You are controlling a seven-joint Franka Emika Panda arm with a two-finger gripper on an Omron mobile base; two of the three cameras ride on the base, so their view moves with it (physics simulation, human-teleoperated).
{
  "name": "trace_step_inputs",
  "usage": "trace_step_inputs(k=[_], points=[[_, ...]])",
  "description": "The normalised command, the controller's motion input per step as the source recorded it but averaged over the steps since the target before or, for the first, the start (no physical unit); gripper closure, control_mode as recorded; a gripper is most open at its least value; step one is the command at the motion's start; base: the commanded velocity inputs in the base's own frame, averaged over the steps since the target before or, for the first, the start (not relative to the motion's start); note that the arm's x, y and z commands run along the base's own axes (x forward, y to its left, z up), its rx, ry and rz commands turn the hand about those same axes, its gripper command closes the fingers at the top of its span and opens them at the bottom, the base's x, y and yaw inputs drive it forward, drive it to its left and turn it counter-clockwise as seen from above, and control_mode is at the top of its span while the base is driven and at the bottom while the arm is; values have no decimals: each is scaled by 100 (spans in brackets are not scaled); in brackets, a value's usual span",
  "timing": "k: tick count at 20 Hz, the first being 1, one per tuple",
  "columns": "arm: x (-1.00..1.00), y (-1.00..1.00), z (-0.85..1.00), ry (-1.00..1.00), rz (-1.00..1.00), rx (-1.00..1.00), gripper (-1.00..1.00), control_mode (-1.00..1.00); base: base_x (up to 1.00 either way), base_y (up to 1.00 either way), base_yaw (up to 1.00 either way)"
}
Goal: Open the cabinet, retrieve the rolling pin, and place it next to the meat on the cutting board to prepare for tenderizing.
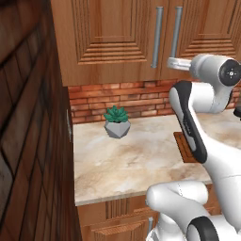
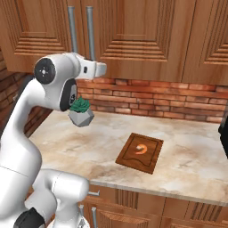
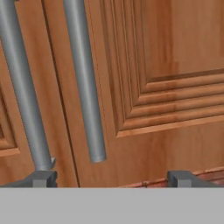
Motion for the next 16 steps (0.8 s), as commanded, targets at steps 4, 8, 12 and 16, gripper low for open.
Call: trace_step_inputs(k=[4,8,12,16], points=[[3,0,0,0,2,0,-100,-100,0,0,0],[9,-12,0,-2,9,1,-100,-100,0,0,0],[10,-13,0,-3,11,1,-100,-100,0,0,0],[8,-7,0,-2,9,0,-100,-100,0,0,0]])
